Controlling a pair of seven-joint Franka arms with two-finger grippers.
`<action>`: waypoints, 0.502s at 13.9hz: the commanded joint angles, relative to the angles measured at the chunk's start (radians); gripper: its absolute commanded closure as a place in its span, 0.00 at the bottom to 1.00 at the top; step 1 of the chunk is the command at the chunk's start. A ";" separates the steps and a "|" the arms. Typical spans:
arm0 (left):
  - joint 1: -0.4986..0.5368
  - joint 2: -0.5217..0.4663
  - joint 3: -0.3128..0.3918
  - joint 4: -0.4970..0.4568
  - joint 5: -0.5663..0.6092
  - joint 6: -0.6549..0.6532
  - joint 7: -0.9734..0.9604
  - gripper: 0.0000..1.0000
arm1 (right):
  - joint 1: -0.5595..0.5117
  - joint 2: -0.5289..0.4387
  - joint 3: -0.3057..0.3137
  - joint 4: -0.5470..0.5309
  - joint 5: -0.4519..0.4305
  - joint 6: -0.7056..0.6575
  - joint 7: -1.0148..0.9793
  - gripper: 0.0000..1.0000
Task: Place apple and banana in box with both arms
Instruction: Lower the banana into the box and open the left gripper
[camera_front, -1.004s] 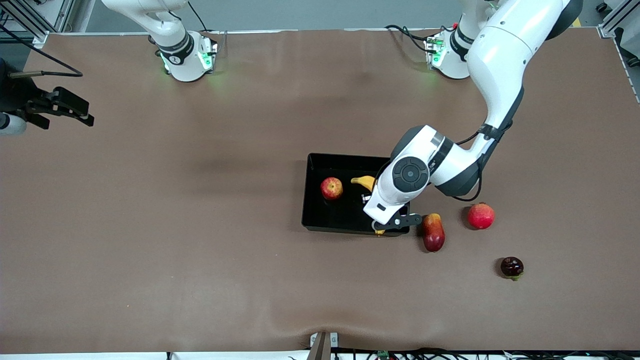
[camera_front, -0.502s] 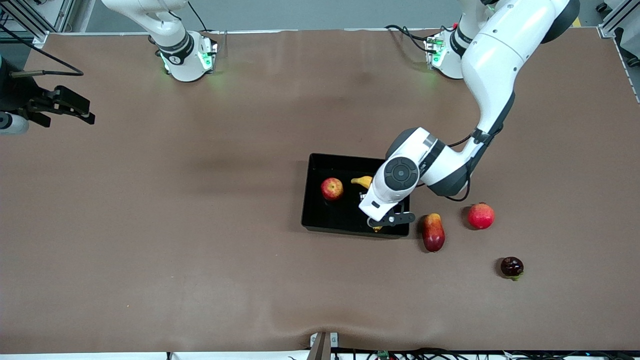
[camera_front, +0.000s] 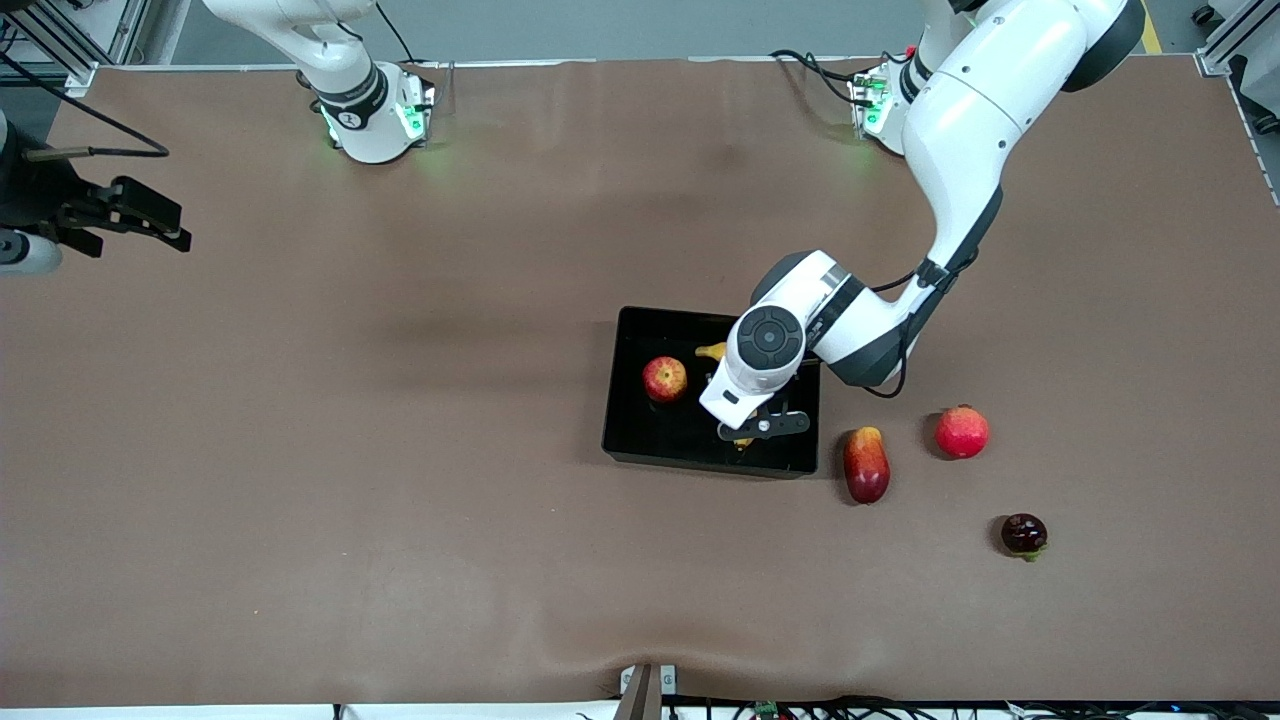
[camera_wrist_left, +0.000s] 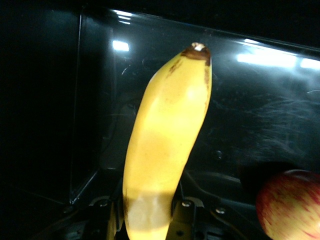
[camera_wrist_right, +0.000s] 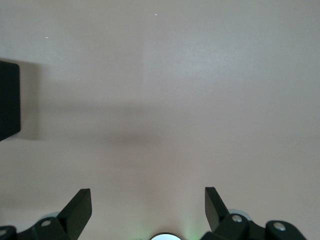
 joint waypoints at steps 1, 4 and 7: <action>0.002 0.015 0.003 0.007 0.026 0.020 -0.015 0.64 | 0.009 0.012 0.000 0.009 -0.027 0.017 0.012 0.00; 0.008 -0.007 0.004 0.024 0.049 0.018 -0.012 0.00 | 0.002 0.012 0.000 0.022 -0.024 0.020 0.013 0.00; 0.015 -0.067 0.006 0.061 0.049 -0.031 -0.014 0.00 | 0.005 0.012 0.000 0.027 -0.022 0.019 0.013 0.00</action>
